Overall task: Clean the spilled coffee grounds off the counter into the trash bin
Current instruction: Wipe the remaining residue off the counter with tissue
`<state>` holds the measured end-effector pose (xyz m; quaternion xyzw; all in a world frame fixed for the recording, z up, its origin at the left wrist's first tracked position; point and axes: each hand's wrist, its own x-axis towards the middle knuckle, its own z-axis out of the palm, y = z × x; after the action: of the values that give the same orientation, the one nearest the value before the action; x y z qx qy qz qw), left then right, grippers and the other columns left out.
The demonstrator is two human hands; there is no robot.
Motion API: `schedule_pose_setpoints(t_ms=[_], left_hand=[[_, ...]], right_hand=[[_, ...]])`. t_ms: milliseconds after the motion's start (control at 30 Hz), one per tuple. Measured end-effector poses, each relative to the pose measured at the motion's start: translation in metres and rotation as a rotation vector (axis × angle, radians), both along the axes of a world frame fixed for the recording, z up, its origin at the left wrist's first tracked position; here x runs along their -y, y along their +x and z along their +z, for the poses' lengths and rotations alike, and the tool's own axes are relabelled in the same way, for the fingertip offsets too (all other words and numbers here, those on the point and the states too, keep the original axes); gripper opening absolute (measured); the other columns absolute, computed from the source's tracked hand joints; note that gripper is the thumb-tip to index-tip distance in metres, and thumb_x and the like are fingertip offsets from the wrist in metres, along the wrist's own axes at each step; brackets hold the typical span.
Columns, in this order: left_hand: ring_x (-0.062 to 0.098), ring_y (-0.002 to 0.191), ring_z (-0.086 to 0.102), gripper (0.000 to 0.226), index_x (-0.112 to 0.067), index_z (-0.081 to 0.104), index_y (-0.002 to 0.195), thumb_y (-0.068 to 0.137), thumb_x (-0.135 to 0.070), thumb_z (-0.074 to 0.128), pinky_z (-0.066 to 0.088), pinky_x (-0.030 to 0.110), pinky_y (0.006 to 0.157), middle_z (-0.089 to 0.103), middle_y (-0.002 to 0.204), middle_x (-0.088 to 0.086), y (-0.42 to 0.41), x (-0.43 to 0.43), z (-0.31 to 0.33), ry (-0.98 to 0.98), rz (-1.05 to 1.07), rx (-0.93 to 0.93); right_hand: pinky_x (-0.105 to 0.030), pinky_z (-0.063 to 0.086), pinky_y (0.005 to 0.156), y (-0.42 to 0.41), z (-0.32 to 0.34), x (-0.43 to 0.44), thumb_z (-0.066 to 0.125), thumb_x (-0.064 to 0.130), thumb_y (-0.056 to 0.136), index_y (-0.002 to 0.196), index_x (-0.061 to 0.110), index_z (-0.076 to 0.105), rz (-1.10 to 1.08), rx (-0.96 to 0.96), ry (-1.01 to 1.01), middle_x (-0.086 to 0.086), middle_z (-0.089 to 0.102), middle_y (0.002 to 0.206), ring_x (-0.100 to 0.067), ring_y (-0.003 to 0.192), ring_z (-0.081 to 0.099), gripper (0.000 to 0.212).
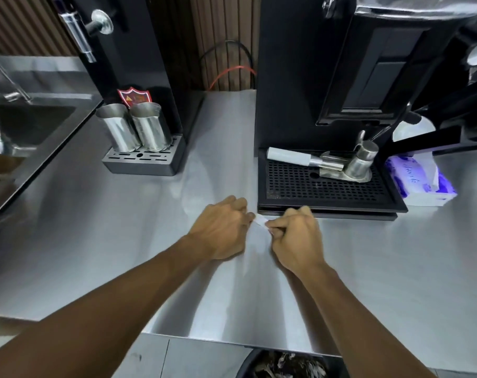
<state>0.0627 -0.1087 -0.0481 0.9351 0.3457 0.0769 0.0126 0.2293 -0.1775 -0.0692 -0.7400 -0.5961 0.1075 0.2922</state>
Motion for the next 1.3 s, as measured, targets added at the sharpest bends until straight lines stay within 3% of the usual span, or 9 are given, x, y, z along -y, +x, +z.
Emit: schedule_pose_setpoints(t_ms=[100,233,400,633,767,867,967,1133,1300], left_hand=[[0.021,0.094,0.052,0.023,-0.018,0.074,0.104,0.089,-0.016,0.057,0.051,0.036,0.066,0.061,0.103,0.0,-0.032,-0.014,-0.007,-0.018,-0.02,0.091],[0.024,0.079,0.059,0.028,-0.013,0.077,0.091,0.085,-0.012,0.05,0.053,0.04,0.068,0.07,0.084,0.003,-0.053,-0.019,-0.014,-0.08,0.054,0.153],[0.022,0.07,0.055,0.046,-0.012,0.074,0.079,0.084,-0.022,0.03,0.05,0.039,0.063,0.063,0.071,0.003,-0.061,0.012,-0.019,-0.058,0.156,0.136],[0.024,0.059,0.052,0.047,-0.007,0.07,0.068,0.084,-0.021,0.028,0.047,0.033,0.05,0.056,0.062,0.006,-0.038,0.094,-0.014,-0.019,0.313,0.206],[0.023,0.049,0.048,0.026,-0.005,0.069,0.063,0.076,-0.012,0.048,0.029,0.024,0.048,0.053,0.056,0.007,-0.015,0.135,-0.007,-0.044,0.4,0.163],[0.022,0.045,0.044,0.007,-0.005,0.068,0.061,0.059,0.002,0.069,0.027,0.023,0.048,0.051,0.055,0.008,0.004,0.163,-0.004,-0.099,0.441,0.15],[0.019,0.047,0.036,0.008,-0.005,0.066,0.061,0.06,0.003,0.068,0.029,0.025,0.047,0.05,0.056,0.008,0.023,0.188,-0.004,-0.128,0.45,0.176],[0.028,0.057,0.051,0.013,-0.006,0.068,0.07,0.074,-0.003,0.056,0.048,0.036,0.052,0.055,0.067,0.01,0.049,0.22,-0.006,-0.145,0.455,0.162],[0.025,0.06,0.049,0.013,-0.004,0.069,0.072,0.074,0.001,0.057,0.045,0.033,0.053,0.054,0.068,0.011,0.071,0.243,-0.003,-0.188,0.426,0.191]], right_hand=[[-0.034,0.047,0.069,-0.029,0.003,-0.007,0.065,0.014,0.086,0.102,0.026,0.077,0.064,0.023,-0.036,0.004,0.06,0.08,-0.021,0.085,0.05,0.023],[-0.033,0.045,0.068,-0.046,0.006,-0.018,0.06,0.015,0.092,0.107,0.023,0.074,0.176,0.009,-0.117,0.008,0.052,0.083,-0.021,0.083,0.057,0.023],[-0.026,0.036,0.065,-0.034,0.011,-0.022,0.062,0.012,0.091,0.105,0.028,0.075,0.386,0.03,-0.164,0.012,0.05,0.08,-0.015,0.082,0.055,0.025],[-0.015,0.033,0.062,-0.007,0.013,0.008,0.065,0.012,0.09,0.103,0.026,0.077,0.609,-0.013,-0.172,0.013,0.049,0.07,-0.006,0.073,0.047,0.022],[-0.022,0.046,0.063,0.012,0.013,0.034,0.07,0.011,0.087,0.098,0.024,0.078,0.679,-0.044,-0.185,0.014,0.053,0.069,-0.006,0.069,0.054,0.019],[-0.023,0.05,0.068,0.03,0.014,0.051,0.072,0.008,0.085,0.095,0.023,0.079,0.729,-0.054,-0.189,0.01,0.057,0.07,-0.007,0.07,0.057,0.019],[-0.028,0.053,0.071,0.048,0.015,0.071,0.072,0.008,0.085,0.094,0.023,0.079,0.753,-0.056,-0.204,0.007,0.06,0.072,-0.008,0.072,0.058,0.018],[-0.033,0.053,0.07,0.079,0.015,0.111,0.071,0.009,0.086,0.096,0.024,0.079,0.739,-0.061,-0.229,0.007,0.061,0.074,-0.009,0.071,0.059,0.02],[-0.033,0.053,0.072,0.1,0.015,0.143,0.07,0.01,0.086,0.096,0.025,0.078,0.675,-0.065,-0.229,0.009,0.061,0.075,-0.009,0.073,0.058,0.019]])
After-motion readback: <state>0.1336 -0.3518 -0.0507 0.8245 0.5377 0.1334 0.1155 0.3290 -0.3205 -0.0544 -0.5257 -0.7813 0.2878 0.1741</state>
